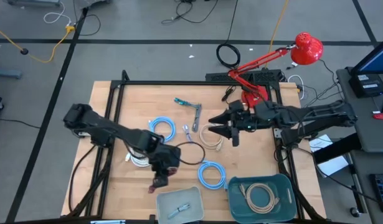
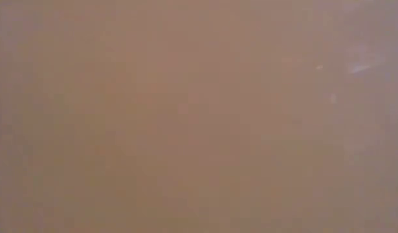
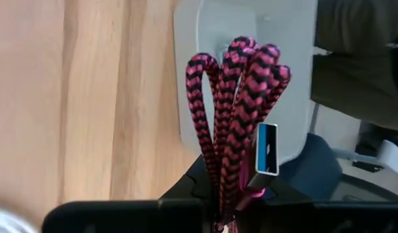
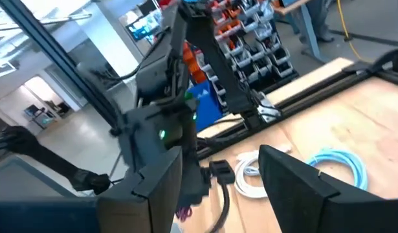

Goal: Pick & Place USB Port
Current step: Put the red patterned charger cable into the gray bin, then put the brown display cable into the blue bin

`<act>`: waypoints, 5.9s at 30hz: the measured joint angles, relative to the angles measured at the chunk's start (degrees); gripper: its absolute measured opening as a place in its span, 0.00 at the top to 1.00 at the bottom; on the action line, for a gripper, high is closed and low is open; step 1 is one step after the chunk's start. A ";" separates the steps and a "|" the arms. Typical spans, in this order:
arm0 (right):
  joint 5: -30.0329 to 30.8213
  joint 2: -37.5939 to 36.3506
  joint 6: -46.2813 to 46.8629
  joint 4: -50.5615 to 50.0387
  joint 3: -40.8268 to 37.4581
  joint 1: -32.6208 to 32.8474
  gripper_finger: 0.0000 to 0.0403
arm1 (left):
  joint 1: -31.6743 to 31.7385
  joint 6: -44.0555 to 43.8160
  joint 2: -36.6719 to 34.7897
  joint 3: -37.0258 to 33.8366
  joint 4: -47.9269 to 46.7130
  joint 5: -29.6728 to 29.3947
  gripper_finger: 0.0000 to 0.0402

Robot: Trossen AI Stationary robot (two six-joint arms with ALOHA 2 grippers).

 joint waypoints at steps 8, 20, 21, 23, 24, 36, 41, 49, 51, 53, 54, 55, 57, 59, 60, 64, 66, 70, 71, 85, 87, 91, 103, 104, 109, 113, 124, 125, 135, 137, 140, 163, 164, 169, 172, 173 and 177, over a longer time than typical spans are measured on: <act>-0.04 2.78 2.41 -1.79 -0.04 0.02 0.51 | -1.80 -2.09 5.75 0.00 15.70 2.97 0.94; -0.07 4.25 5.59 -0.09 -0.07 0.15 0.51 | -3.88 -4.74 6.73 0.00 21.54 3.20 0.94; -0.05 4.27 5.78 0.49 -0.07 0.13 0.51 | -4.08 -4.79 6.72 0.00 22.02 3.63 0.94; -0.04 4.29 6.00 1.68 -0.07 0.13 0.51 | -4.34 -4.91 6.72 0.00 21.86 4.23 0.93; -0.04 4.29 6.00 2.28 -0.07 0.13 0.51 | -4.36 -4.98 6.72 0.00 21.73 4.77 0.92; -0.10 4.29 6.63 3.90 -0.07 0.15 0.51 | -4.58 -5.64 6.72 0.00 21.99 6.90 0.78; -0.20 4.29 6.55 3.88 -0.07 0.15 0.51 | -4.67 -4.66 6.72 0.00 22.95 5.02 0.77; -0.41 4.29 6.00 3.82 -0.07 0.21 0.51 | -2.98 -4.43 9.18 0.00 25.35 10.33 0.84; -0.35 4.29 5.97 3.73 -0.07 0.52 0.51 | -2.59 -4.40 10.98 0.00 28.37 14.22 0.89; -0.42 4.29 6.00 3.42 -0.07 0.55 0.51 | -2.28 -3.95 12.14 0.00 30.20 16.93 0.91; -0.44 4.29 5.97 3.33 -0.07 0.60 0.51 | -2.03 -3.87 12.82 0.00 31.38 18.18 0.91; -0.44 4.29 6.00 3.07 -0.07 0.75 0.51 | -1.78 -3.87 13.24 0.00 32.53 18.55 0.91; -0.40 4.29 5.98 2.82 -0.07 0.96 0.51 | -1.20 -3.40 13.41 0.00 32.04 18.53 0.88; -0.37 4.29 5.97 2.83 -0.07 1.07 0.51 | -0.62 -2.65 13.32 0.00 31.88 18.27 0.85; -0.34 4.29 5.99 2.81 -0.07 1.22 0.51 | -0.34 -1.76 13.28 0.02 31.19 17.98 0.85; -0.31 4.29 5.97 2.92 -0.07 1.31 0.51 | 0.51 1.72 13.30 0.02 28.28 19.24 0.91; -0.31 4.29 5.93 2.94 -0.07 1.29 0.51 | 0.99 3.28 13.65 0.02 26.41 19.65 0.91; -0.19 4.29 5.77 2.95 -0.07 0.95 0.51 | 1.31 4.79 14.49 -0.04 23.69 17.92 0.91; -0.20 4.29 5.76 2.96 -0.07 0.85 0.51 | 1.22 5.11 14.76 -0.01 24.57 17.44 0.91; 0.09 4.29 5.86 2.96 -0.07 0.02 0.51 | 0.46 4.03 15.26 0.02 26.12 17.32 0.84; 0.09 4.29 5.90 2.97 -0.07 0.02 0.51 | 0.27 3.43 15.26 0.02 26.13 17.07 0.78; 0.02 4.29 5.91 2.96 -0.07 0.02 0.51 | 0.18 2.19 15.24 0.02 26.14 16.17 0.63; 0.02 4.29 5.95 1.87 -0.07 0.02 0.51 | 0.12 0.72 15.22 0.02 30.00 12.88 0.43; 0.02 4.29 5.95 1.64 -0.07 0.02 0.51 | 0.12 0.75 15.19 0.02 30.43 12.69 0.43; 0.02 4.29 5.97 0.87 -0.07 0.02 0.51 | 0.36 0.85 14.35 0.02 28.99 11.84 0.46; 0.02 4.29 5.97 -0.88 -0.07 0.02 0.51 | 0.89 2.35 12.15 0.00 22.77 9.29 0.50; -0.45 4.27 5.99 -21.01 0.00 0.64 0.51 | 5.95 0.53 -1.59 0.00 8.20 -7.12 0.60; -0.31 4.27 6.26 -23.41 0.00 0.96 0.51 | 6.44 -0.26 -3.09 0.00 8.29 -8.64 0.60; 3.54 7.95 15.40 -32.40 -5.74 -1.65 0.51 | 8.77 -6.97 -13.76 0.02 8.76 -29.20 0.64; 1.08 10.15 18.94 -34.25 -7.86 -3.56 0.51 | 8.97 -7.02 -14.04 0.02 10.10 -30.73 0.65; -1.60 13.67 20.07 -33.65 -10.30 -5.60 0.51 | 8.97 -6.34 -14.22 0.00 11.54 -31.31 0.65; -1.91 27.48 17.49 -25.35 -12.31 -15.77 0.51 | 5.74 -3.87 -13.72 0.02 14.28 -35.67 0.65; -1.98 28.26 17.48 -24.27 -12.29 -15.74 0.51 | 5.73 -3.87 -13.72 0.02 14.26 -35.70 0.65; -2.93 32.83 16.53 -22.71 -11.98 -15.56 0.57 | 5.30 -4.74 -13.72 0.02 14.29 -36.06 0.65; -2.55 34.22 14.74 -24.07 -12.01 -15.07 0.69 | 4.99 -5.35 -13.72 0.02 14.48 -36.09 0.65; -2.12 34.23 14.08 -24.04 -12.07 -14.91 0.75 | 4.92 -5.44 -13.72 0.02 14.49 -36.07 0.65; -1.12 30.83 10.48 -21.89 -12.31 -14.45 0.92 | 4.47 -6.03 -13.72 0.02 14.47 -36.11 0.65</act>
